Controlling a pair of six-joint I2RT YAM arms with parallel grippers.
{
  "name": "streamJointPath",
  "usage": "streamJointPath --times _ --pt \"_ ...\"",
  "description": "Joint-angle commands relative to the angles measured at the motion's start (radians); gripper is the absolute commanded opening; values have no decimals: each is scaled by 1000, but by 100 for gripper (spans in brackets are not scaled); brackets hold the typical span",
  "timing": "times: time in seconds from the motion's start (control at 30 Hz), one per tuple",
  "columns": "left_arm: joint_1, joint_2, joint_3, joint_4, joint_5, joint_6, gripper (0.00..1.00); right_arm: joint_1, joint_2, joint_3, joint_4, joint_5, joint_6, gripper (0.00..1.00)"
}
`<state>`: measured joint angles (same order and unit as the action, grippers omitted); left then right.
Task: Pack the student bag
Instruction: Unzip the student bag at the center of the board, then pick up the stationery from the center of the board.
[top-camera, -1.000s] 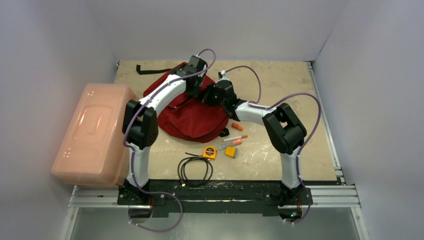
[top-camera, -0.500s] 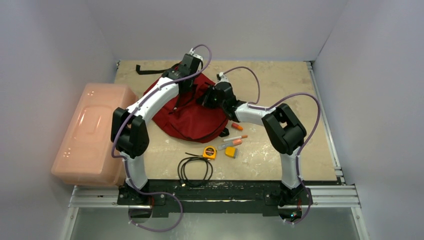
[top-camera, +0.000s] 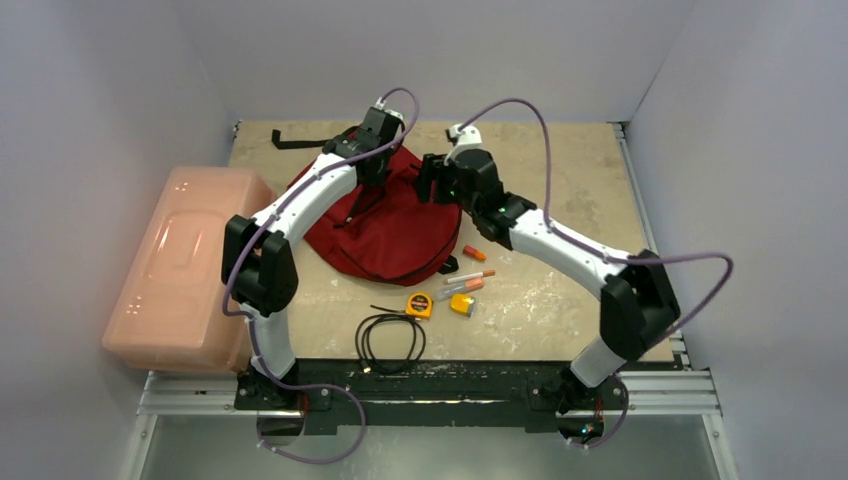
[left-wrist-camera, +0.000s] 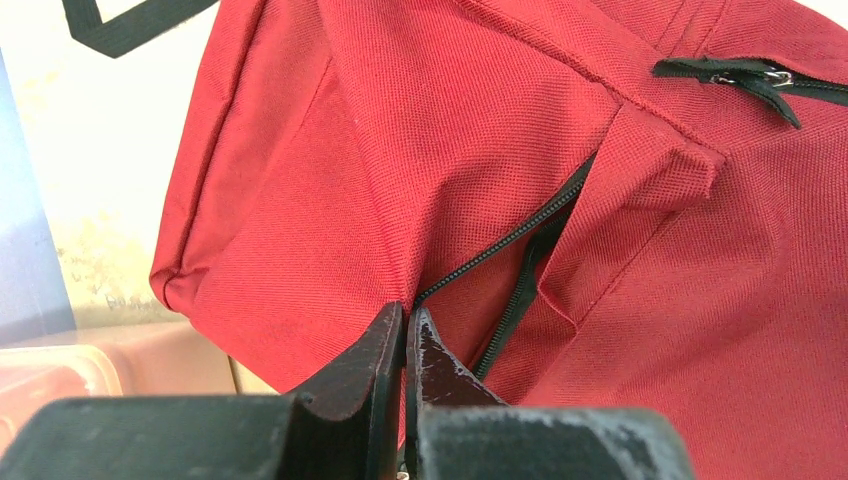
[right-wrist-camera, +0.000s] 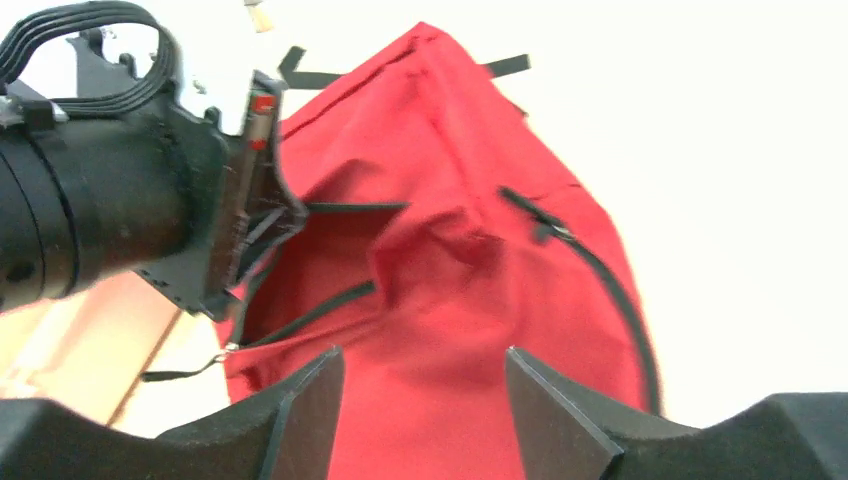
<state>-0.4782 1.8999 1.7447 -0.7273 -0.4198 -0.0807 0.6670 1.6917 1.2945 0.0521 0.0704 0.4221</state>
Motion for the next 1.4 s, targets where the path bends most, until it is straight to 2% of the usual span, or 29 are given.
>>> streamJointPath --times 0.0,0.03,0.1,0.2,0.27,0.47,0.53,0.67,0.73,0.9,0.97,1.13,1.2,1.3,1.37 --pt "6 -4 44 -31 7 -38 0 -4 -156 -184 7 341 -121 74" --pt "6 -1 44 -32 6 -38 0 -21 -180 -221 14 391 -85 83" --pt "6 1 44 -34 7 -38 0 -82 -198 -258 -24 339 11 92" --pt "6 0 43 -37 6 -39 0 -210 -189 -310 -78 103 169 94" --pt "6 -2 42 -37 6 -41 0 -260 -211 -385 -34 11 196 93" --pt "6 -6 41 -41 29 -42 0 -242 -230 -455 -25 -25 -169 86" --pt "6 -6 41 -40 40 -41 0 -226 -229 -450 -65 6 -260 83" --pt "6 1 44 -40 49 -41 0 -123 -224 -461 -70 60 -470 78" --pt "6 5 45 -41 52 -44 0 -73 -189 -455 -62 100 -515 77" --pt "6 10 45 -47 61 -47 0 -64 -102 -437 -18 158 -528 73" --pt "6 9 44 -48 61 -48 0 -65 -69 -410 -44 165 -526 67" --pt "6 4 42 -47 61 -44 0 -64 -22 -375 -101 134 -519 61" --pt "6 3 44 -49 65 -44 0 -65 -11 -361 -113 118 -517 54" --pt "6 -1 43 -50 62 -44 0 -64 -11 -353 -112 103 -509 27" --pt "6 -7 40 -50 55 -42 0 -65 -34 -360 -116 106 -484 12"
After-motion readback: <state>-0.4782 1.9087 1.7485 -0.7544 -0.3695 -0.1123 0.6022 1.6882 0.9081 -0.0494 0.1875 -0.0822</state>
